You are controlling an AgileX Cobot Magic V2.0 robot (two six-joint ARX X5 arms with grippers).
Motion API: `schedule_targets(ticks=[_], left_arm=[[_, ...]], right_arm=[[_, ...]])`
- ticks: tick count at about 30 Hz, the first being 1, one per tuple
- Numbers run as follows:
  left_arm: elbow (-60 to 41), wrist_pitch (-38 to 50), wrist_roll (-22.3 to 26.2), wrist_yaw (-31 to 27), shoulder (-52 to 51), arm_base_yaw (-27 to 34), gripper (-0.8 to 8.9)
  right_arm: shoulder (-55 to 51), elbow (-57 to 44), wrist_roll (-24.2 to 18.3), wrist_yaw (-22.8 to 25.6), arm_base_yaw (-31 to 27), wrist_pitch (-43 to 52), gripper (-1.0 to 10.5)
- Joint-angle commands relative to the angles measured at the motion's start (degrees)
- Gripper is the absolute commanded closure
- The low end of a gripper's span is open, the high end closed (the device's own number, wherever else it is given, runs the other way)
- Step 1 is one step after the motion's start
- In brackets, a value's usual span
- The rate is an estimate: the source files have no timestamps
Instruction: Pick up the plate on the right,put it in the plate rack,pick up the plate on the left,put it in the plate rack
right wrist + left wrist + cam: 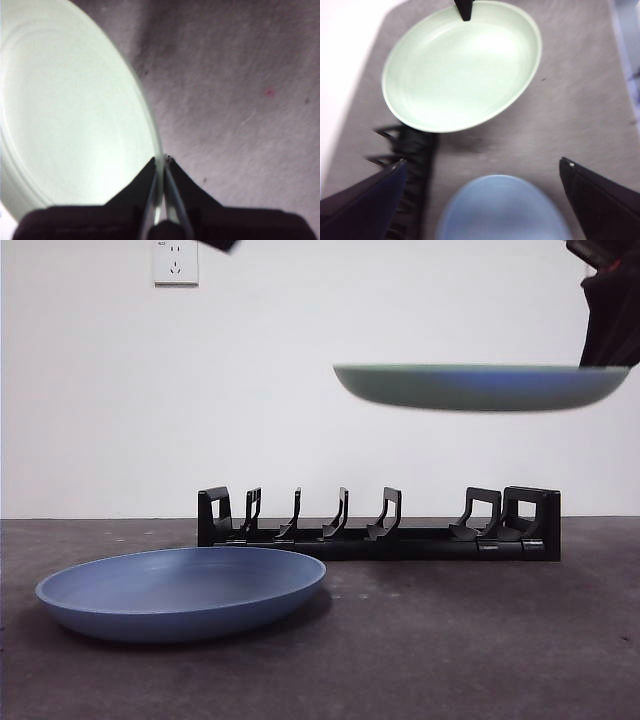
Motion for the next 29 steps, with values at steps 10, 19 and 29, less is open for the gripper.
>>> schedule_targets(ticks=[10,19,29], left_arm=[[0.2,9.5,22.1,-14.1,10.0,-10.0,2.2],[0.2,10.4,22.0,-15.6,13.6,-11.7,5.41],[0.2,9.4,21.4,-15.6,13.6,-13.7,8.22]], right_arm=[[-0.3,0.7,-0.2,-2.5,4.1,-2.2,9.6],[-0.3,0.7,0.0,-2.5,6.2,-2.0,9.6],[-0.3,0.7,0.0,-2.5,6.2,-2.0,9.6]])
